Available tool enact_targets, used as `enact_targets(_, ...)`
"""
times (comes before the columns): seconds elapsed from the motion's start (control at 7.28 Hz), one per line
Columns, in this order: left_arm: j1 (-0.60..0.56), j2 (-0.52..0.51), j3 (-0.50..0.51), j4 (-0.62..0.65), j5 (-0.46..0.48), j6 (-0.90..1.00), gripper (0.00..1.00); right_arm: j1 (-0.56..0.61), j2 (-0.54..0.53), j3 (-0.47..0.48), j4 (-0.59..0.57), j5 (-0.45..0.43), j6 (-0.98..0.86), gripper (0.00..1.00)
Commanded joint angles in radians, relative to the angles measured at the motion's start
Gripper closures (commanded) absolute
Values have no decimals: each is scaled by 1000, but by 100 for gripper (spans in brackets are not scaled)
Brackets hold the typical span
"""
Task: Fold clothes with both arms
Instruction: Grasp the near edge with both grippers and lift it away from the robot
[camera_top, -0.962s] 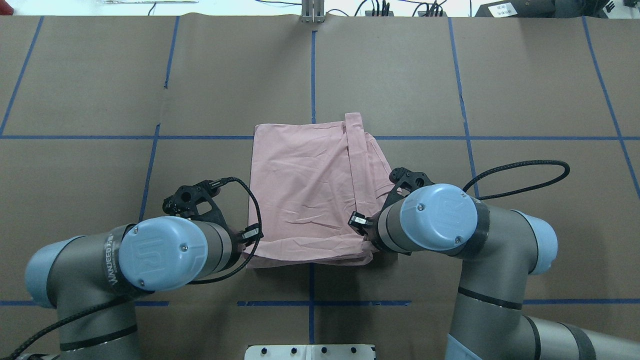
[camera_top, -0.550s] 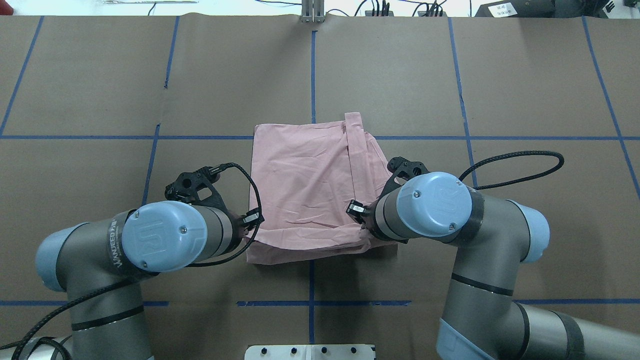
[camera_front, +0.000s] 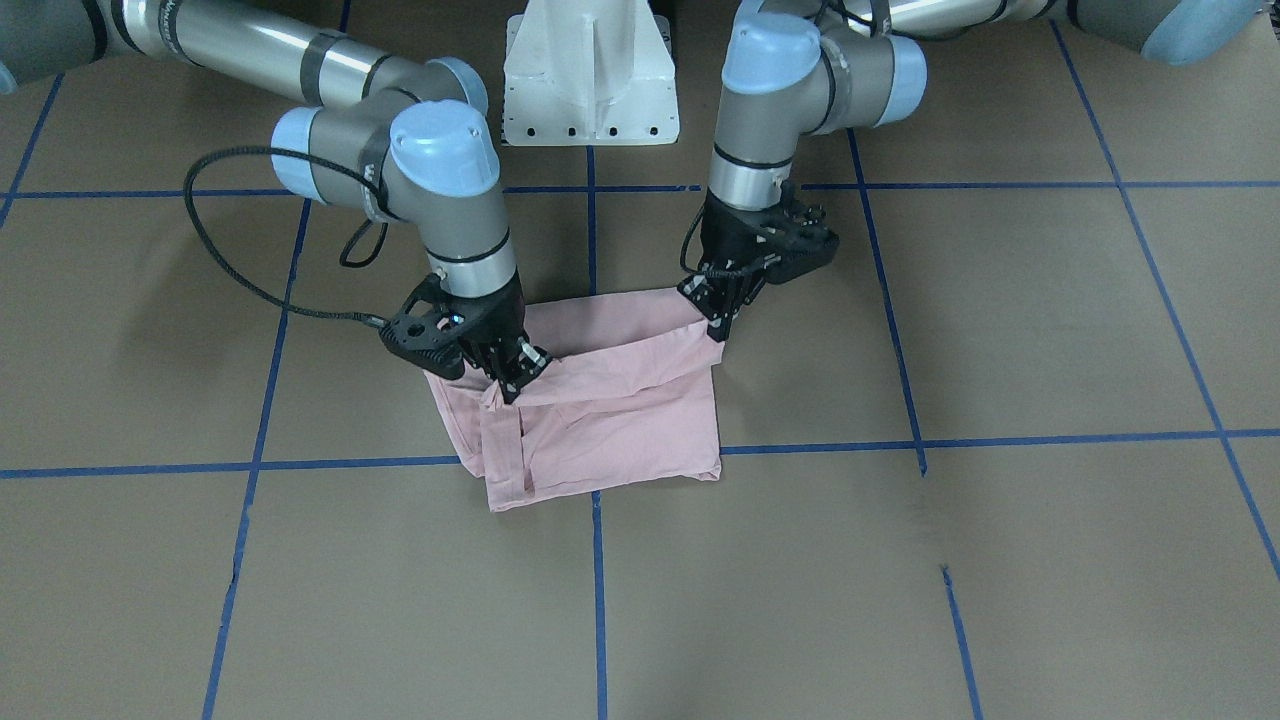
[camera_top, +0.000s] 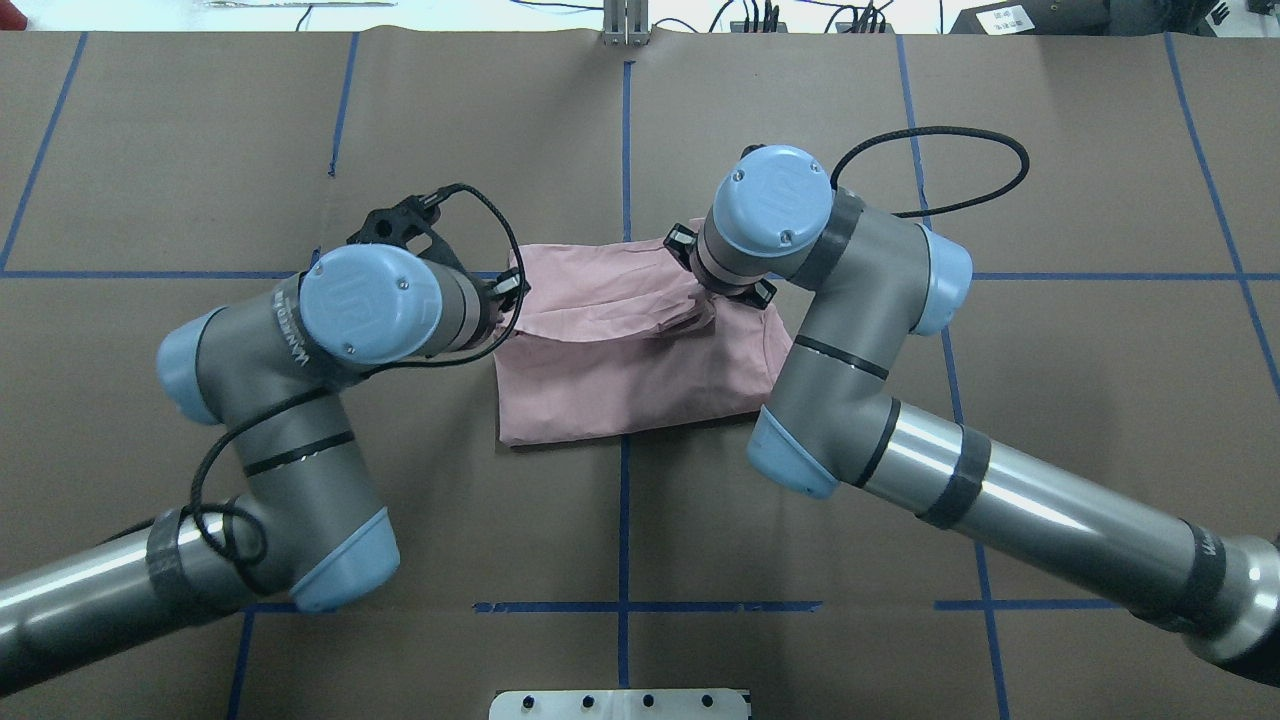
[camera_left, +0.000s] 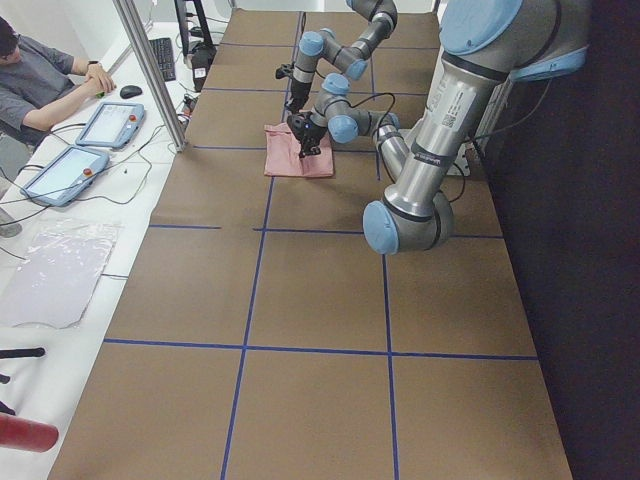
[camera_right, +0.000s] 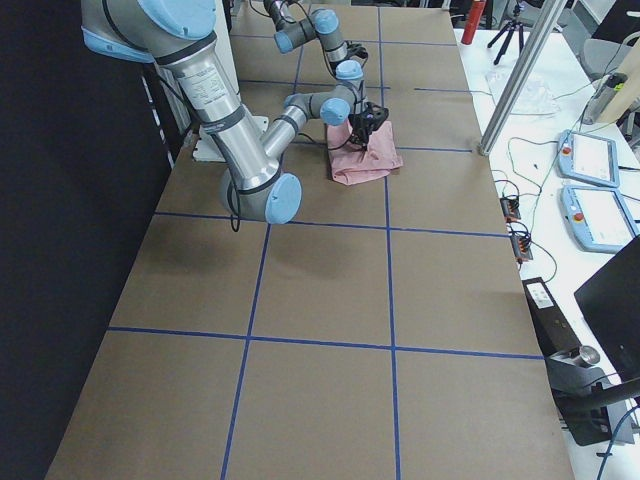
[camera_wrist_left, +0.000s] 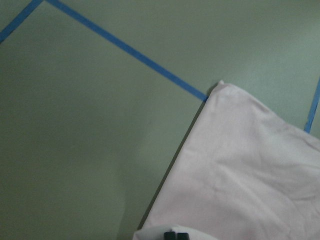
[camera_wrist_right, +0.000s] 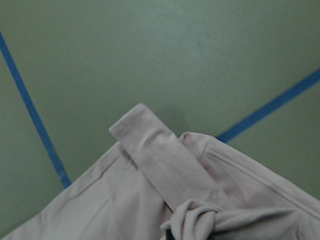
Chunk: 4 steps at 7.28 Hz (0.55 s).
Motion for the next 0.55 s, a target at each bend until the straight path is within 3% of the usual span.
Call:
enact_targets(0.0, -124, -79, 218, -150, -5, 151, 1, 58, 76, -229, 150, -9, -26, 1)
enact_targets(0.41, -195, -81, 224, -181, -85, 215, 0, 115, 95, -267, 158, -3, -49, 0)
